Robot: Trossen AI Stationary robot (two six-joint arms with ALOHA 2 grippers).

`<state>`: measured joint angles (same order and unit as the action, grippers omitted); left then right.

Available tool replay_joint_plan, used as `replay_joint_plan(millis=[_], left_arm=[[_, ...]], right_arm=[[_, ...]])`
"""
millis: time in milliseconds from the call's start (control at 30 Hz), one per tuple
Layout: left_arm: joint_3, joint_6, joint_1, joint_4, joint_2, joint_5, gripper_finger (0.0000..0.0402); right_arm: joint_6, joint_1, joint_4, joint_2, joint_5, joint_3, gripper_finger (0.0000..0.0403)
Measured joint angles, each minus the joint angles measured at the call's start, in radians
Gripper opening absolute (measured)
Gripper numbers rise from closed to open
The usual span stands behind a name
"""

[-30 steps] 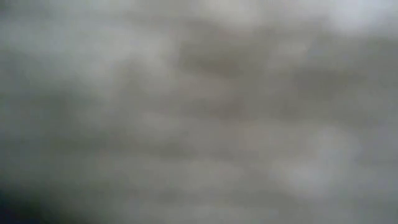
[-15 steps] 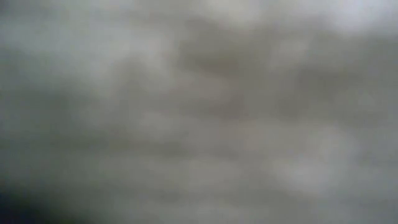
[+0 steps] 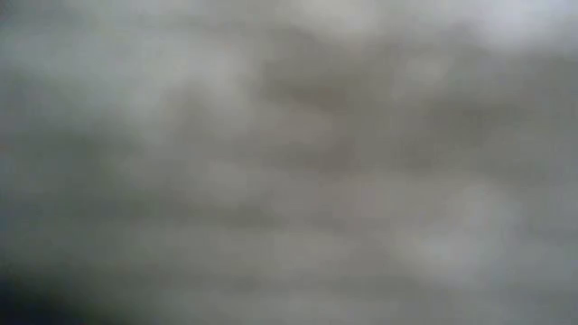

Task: Sort clothes
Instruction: Put the black boxer into the blue bin

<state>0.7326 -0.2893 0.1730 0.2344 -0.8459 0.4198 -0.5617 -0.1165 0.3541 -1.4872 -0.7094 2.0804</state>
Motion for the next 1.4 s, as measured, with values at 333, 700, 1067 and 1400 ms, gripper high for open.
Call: replay_joint_plan(millis=[333,700,1067,1400], left_arm=[[-0.027,0.0,0.0,-0.007,0.001,0.0,0.0087],[-0.055,-0.031,0.0,-0.076,0.002,-0.012,0.0087],[-0.055,-0.028,0.0,-0.076,0.002,-0.011,0.0087],[-0.055,-0.029,0.0,-0.076,0.002,-0.01,0.0087]], right_arm=[[0.463,-0.124,0.419,0.0,0.348,-0.064,0.0007],[0.668,-0.171,0.686,0.001,0.434,-0.211,0.0096],[0.829,0.015,0.984,0.143,0.487,-0.211,0.0146],[1.188,0.417,1.06,0.265,0.304,-0.445,0.0129]])
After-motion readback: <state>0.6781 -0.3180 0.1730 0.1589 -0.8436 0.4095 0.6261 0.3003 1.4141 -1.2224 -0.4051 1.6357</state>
